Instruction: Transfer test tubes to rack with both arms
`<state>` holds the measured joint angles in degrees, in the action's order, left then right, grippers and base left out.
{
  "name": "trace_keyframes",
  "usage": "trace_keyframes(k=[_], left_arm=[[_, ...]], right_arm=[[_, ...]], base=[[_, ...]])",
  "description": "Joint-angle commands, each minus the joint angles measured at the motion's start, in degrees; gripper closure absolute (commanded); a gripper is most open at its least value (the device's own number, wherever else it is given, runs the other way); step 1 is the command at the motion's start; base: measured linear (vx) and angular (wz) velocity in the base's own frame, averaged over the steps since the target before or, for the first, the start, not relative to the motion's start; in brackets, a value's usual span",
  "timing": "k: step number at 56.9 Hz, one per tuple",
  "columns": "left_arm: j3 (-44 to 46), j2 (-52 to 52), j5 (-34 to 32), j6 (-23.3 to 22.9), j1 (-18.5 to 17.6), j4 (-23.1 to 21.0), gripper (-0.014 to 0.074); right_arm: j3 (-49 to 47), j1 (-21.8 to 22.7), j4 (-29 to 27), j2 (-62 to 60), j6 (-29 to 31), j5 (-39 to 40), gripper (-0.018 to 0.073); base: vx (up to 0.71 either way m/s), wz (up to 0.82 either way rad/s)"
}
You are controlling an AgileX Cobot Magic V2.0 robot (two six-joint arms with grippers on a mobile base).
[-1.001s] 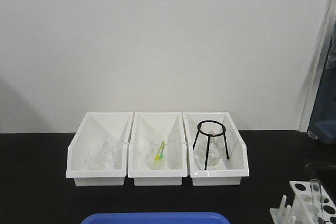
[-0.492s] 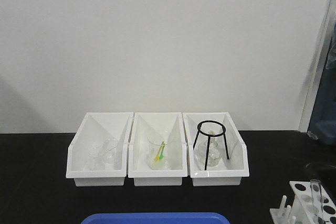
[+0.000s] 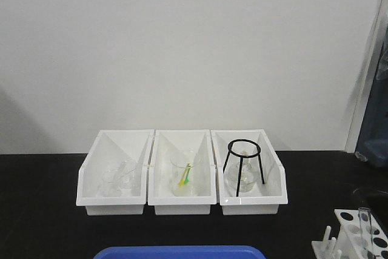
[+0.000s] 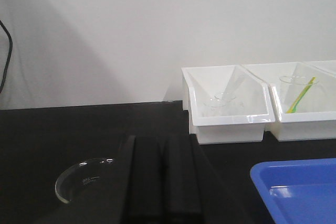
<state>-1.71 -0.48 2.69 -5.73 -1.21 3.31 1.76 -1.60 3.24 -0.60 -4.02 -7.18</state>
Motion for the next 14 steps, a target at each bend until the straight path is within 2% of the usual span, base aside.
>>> trace_keyframes(k=[1, 14], left_arm=[[-1.5, -0.6, -4.6, -0.4, 0.1, -0.5, 0.0614], [-1.5, -0.6, -4.6, -0.4, 0.1, -0.5, 0.0614]], right_arm=[[0.6, -0.2, 0.3, -0.4, 0.5, 5.1, 0.0566], [0.6, -0.2, 0.3, -0.4, 0.5, 5.1, 0.0566]], base=[[0.00, 0.00], [0.00, 0.00]])
